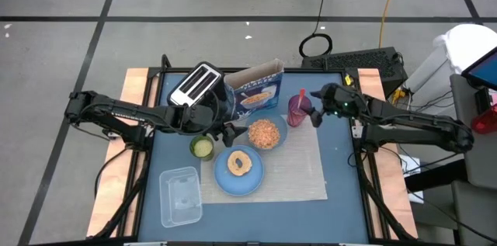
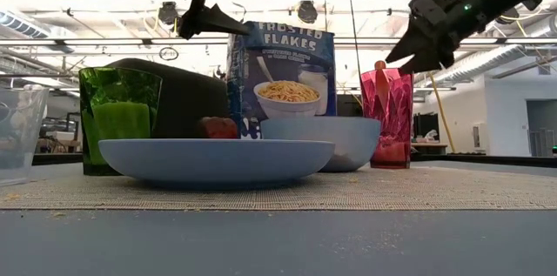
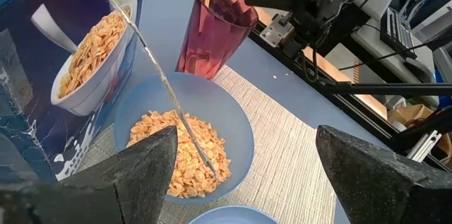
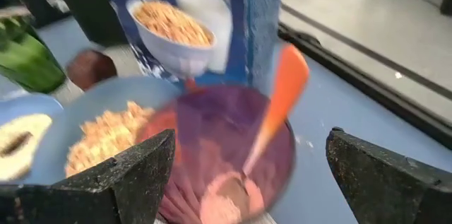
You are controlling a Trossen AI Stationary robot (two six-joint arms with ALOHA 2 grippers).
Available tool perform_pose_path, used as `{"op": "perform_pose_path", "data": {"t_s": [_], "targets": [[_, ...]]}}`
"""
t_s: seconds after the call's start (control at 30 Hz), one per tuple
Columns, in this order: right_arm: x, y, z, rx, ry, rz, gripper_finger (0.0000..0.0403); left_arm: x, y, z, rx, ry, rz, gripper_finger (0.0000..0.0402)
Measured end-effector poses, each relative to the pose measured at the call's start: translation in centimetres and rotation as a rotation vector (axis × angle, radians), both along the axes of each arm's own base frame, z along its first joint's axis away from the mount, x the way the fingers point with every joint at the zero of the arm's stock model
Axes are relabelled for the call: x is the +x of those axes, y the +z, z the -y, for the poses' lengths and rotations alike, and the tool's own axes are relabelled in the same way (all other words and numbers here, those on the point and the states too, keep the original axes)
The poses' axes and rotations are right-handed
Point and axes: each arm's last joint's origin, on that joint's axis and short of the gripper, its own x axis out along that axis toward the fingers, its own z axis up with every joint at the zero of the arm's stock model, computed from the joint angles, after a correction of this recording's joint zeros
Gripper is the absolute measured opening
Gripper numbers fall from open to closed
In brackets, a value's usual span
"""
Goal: Arrange a breakfast setting
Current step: Move the red cup to the top right of the table
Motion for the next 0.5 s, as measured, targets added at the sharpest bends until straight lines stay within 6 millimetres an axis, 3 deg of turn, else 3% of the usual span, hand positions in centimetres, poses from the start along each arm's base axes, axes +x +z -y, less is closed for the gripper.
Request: {"op": "perform_pose_path", "data": {"t_s": [0.5], "targets": [[-0.34, -0.81, 0.03, 0.031, -0.008, -0.089, 0.0352, 0.00, -0.01, 0.00, 0.000, 0.000, -0.001, 0.0342]]}}
